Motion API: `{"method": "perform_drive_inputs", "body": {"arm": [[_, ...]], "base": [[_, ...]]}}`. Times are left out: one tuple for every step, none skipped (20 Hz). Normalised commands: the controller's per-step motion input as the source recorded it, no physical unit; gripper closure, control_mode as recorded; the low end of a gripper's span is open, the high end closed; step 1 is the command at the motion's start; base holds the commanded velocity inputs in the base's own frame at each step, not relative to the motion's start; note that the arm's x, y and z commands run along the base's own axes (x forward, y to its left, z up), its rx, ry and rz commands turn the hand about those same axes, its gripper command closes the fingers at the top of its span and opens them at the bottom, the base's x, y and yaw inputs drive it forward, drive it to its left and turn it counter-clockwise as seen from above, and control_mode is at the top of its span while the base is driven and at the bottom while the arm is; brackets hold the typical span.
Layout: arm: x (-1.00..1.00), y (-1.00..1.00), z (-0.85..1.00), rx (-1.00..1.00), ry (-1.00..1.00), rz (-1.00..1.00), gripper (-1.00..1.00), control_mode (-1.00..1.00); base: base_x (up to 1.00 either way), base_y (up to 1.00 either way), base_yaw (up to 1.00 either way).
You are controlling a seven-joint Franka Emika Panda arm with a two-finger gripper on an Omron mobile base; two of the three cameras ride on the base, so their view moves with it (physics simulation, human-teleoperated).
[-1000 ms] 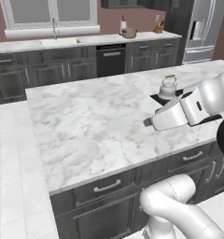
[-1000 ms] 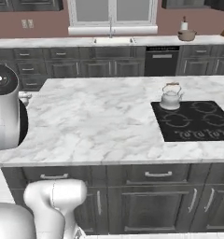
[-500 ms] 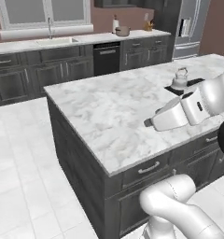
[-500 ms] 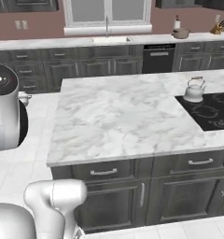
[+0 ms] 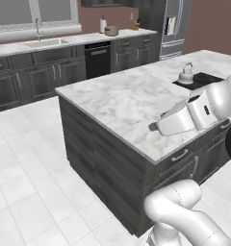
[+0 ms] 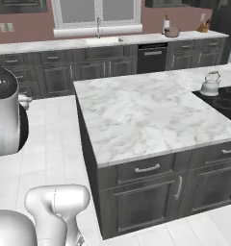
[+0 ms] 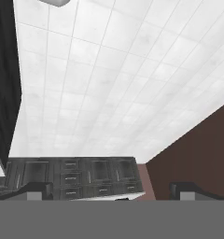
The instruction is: Pick the kettle from the cabinet and place it on a stove burner. Then pick the pot from the counter and place it on another stove burner. Finally, turn both burners on.
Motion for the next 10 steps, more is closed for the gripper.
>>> {"method": "perform_drive_inputs", "body": {"arm": [[0.0, 0.0, 0.0, 0.0, 0.0, 0.0, -1.0, 1.0], [0.0, 0.0, 0.0, 0.0, 0.0, 0.0, -1.0, 1.0], [0.0, 0.0, 0.0, 0.0, 0.0, 0.0, -1.0, 1.0], [0.0, 0.0, 0.0, 0.0, 0.0, 0.0, -1.0, 1.0], [0.0, 0.0, 0.0, 0.0, 0.0, 0.0, -1.0, 1.0], [0.0, 0.0, 0.0, 0.0, 0.0, 0.0, -1.0, 1.0], [0.0, 0.0, 0.0, 0.0, 0.0, 0.0, -1.0, 1.0], [0.0, 0.0, 0.0, 0.0, 0.0, 0.0, -1.0, 1.0], [0.0, 0.0, 0.0, 0.0, 0.0, 0.0, -1.0, 1.0], [0.0, 0.0, 0.0, 0.0, 0.0, 0.0, -1.0, 1.0]], "base": [[0.0, 1.0, -0.28], [0.02, 1.0, -0.27], [0.09, 1.0, -0.24], [0.14, 1.0, -0.23], [0.16, 1.0, -0.23], [0.19, 1.0, -0.23], [0.2, 1.0, -0.23], [0.2, 1.0, -0.23], [0.21, 1.0, -0.23], [0.21, 1.0, -0.23]]}}
